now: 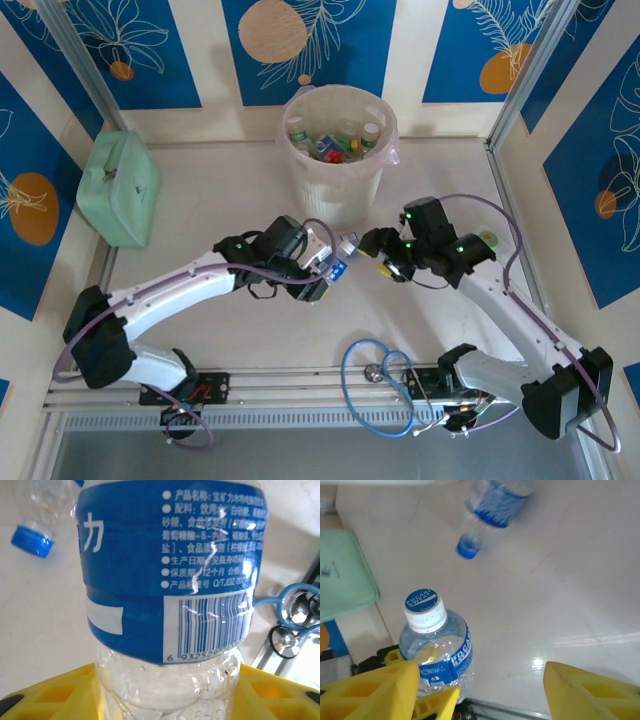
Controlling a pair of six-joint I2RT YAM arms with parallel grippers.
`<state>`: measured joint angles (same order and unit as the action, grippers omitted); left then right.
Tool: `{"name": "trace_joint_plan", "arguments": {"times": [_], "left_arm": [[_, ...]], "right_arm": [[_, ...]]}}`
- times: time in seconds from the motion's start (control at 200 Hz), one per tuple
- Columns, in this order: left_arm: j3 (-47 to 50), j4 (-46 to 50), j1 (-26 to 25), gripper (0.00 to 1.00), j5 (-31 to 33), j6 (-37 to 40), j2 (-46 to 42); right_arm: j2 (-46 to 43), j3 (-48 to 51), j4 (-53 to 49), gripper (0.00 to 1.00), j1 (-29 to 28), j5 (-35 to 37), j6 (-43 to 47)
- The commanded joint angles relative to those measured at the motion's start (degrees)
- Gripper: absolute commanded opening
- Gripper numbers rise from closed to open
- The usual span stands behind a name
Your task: Put the plastic bottles in the bin
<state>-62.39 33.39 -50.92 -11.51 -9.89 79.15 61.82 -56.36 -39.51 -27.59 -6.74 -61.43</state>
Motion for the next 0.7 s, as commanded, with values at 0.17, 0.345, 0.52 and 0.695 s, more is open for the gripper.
{"name": "trace_joint_plan", "arguments": {"times": [0.17,0.345,0.52,0.695], "left_arm": [[-1.2,0.2,-0.7,0.54,-1.1,4.5,-4.1],[-1.1,-0.9,-1.0,0.56,-2.3,5.3,-6.3],[-1.7,-0.4,-1.2,0.56,-3.0,5.9,-6.1],[-1.6,-0.6,-1.4,0.57,-3.3,6.0,-6.0]], "right_arm": [[2.5,-4.6,2.8,0.66,-0.7,-4.4,2.5],[5.1,-6.4,2.6,0.65,-1.3,-6.3,2.9],[4.9,-5.5,3.7,0.62,-1.4,-6.2,2.3],[4.8,-4.9,4.3,0.55,-1.4,-6.8,2.1]]}}
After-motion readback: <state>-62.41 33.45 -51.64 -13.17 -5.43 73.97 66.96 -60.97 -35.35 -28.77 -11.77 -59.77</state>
